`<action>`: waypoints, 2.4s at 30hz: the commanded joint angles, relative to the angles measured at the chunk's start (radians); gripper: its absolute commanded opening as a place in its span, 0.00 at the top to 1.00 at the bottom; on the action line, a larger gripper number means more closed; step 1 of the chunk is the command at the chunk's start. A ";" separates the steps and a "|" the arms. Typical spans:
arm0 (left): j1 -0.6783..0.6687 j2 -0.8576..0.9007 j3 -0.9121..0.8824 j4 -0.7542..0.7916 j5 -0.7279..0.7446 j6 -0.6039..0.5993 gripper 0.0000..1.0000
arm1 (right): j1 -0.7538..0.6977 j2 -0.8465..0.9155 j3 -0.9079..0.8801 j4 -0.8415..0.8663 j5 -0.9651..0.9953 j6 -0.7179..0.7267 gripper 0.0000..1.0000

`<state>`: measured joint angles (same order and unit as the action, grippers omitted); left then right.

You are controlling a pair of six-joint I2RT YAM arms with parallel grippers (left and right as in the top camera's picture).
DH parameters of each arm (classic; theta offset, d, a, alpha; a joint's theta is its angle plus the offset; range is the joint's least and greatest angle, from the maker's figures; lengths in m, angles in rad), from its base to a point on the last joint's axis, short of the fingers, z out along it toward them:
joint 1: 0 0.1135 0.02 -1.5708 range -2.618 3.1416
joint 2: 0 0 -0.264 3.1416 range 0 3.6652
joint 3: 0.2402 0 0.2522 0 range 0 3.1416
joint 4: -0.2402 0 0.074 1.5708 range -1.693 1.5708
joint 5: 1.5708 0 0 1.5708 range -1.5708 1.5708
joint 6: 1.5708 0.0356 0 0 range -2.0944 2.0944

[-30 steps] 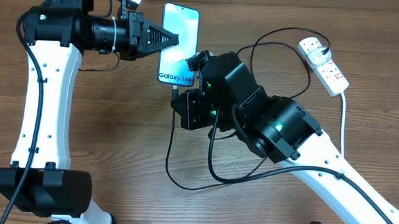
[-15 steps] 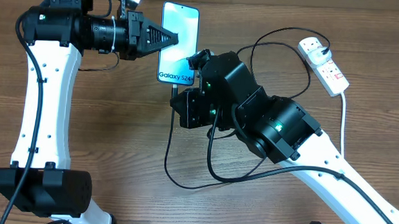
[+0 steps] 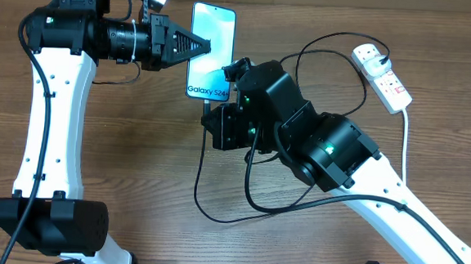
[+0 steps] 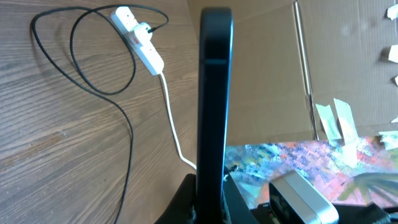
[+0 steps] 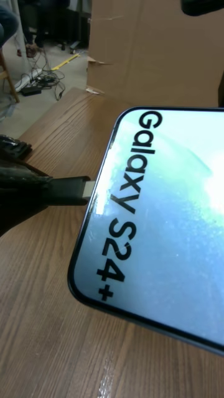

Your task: Plug charger to phone and switch on socket

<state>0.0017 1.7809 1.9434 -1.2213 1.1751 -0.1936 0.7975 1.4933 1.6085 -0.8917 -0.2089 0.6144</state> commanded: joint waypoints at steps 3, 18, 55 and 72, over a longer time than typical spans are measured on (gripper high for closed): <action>-0.005 0.000 0.007 -0.013 0.056 0.037 0.96 | -0.040 -0.012 0.029 0.028 0.050 0.021 0.96; -0.005 0.000 0.007 -0.056 0.040 0.071 0.96 | -0.040 -0.012 0.029 0.047 0.051 -0.066 0.96; -0.100 0.311 0.007 -0.106 -0.375 0.148 0.96 | -0.251 -0.012 0.029 -0.383 0.418 0.097 0.00; -0.209 0.554 0.007 -0.012 -0.515 0.172 0.96 | -0.356 -0.005 0.010 -0.390 0.418 0.089 0.00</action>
<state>-0.2119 2.3032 1.9419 -1.2358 0.6552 -0.0483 0.4454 1.4933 1.6119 -1.2945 0.1951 0.6998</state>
